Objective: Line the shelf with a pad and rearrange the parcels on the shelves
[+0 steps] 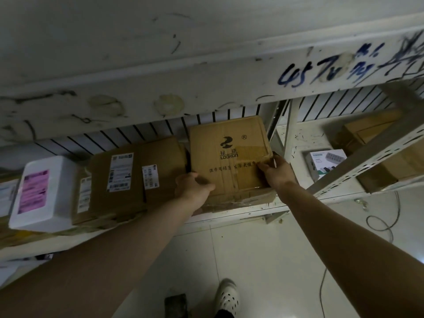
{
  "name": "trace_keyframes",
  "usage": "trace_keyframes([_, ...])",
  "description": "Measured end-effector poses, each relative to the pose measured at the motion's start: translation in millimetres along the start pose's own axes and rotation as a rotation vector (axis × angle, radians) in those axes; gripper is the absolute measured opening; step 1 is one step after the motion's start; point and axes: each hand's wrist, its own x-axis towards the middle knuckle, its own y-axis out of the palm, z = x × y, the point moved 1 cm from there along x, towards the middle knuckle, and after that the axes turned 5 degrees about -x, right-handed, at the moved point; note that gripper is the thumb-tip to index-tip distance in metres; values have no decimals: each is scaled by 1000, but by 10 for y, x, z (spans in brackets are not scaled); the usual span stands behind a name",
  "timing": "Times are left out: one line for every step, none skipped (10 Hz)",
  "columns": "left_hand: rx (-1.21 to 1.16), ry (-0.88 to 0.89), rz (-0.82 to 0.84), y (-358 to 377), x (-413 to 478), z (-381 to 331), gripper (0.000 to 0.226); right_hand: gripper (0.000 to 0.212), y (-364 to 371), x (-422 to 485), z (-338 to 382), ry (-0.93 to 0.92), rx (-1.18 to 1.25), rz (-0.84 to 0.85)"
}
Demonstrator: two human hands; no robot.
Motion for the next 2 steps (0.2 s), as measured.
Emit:
trace_keyframes([-88,-10,19,-176,-108,50,61,65,8,-159,55,-54,-37,-84])
trace_keyframes([-110,51,38,-393,-343,35,54,54,13,-473,245,-97,-38,-96])
